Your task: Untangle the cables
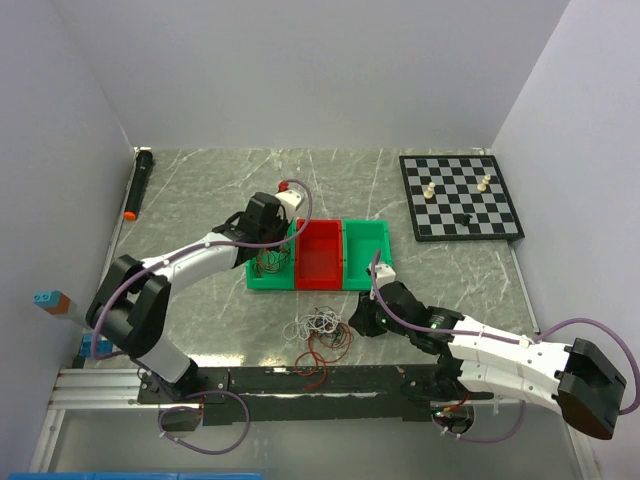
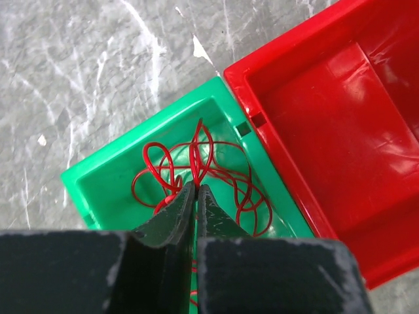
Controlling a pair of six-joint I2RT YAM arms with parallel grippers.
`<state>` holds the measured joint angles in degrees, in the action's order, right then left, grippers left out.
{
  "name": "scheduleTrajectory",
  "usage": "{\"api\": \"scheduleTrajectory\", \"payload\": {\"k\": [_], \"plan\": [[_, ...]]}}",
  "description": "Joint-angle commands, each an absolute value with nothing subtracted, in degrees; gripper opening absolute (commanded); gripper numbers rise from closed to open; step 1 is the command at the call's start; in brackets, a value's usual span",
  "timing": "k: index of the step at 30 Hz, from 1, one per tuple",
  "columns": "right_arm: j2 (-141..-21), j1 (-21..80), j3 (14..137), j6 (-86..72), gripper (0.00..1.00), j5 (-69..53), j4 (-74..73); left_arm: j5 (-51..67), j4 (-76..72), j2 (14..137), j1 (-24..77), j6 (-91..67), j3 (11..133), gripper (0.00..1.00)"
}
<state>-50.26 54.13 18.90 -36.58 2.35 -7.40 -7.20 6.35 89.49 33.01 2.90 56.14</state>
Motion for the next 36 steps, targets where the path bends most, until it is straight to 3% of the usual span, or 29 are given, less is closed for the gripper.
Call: {"api": "scheduleTrajectory", "payload": {"k": [1,7,14,16,23,30,36], "plan": [[-48.78,54.40,20.83,-37.26,0.28,3.87,-7.64,-5.01,1.14,91.05,32.96,5.09,56.34,0.10],[-46.50,54.40,21.01,-37.35,0.28,4.31,-9.23,-2.99,8.24,92.11,32.96,6.68,60.72,0.21],[-45.88,54.40,21.18,-37.18,0.29,4.22,-9.58,0.43,16.86,85.53,31.73,7.82,65.73,0.64],[-46.23,54.40,21.18,-37.09,0.29,3.96,-9.41,1.66,19.93,84.03,31.82,8.35,67.66,0.69],[-45.44,54.40,21.36,-36.83,0.29,4.04,-10.37,12.46,30.57,76.13,33.04,15.63,69.27,0.72],[-45.70,54.40,21.45,-36.91,0.30,5.18,-10.46,11.52,42.88,66.20,49.63,27.92,64.09,0.73],[-45.18,54.40,20.83,-38.14,0.31,6.33,-9.84,16.51,39.65,59.76,58.44,36.56,57.31,0.77]]}}
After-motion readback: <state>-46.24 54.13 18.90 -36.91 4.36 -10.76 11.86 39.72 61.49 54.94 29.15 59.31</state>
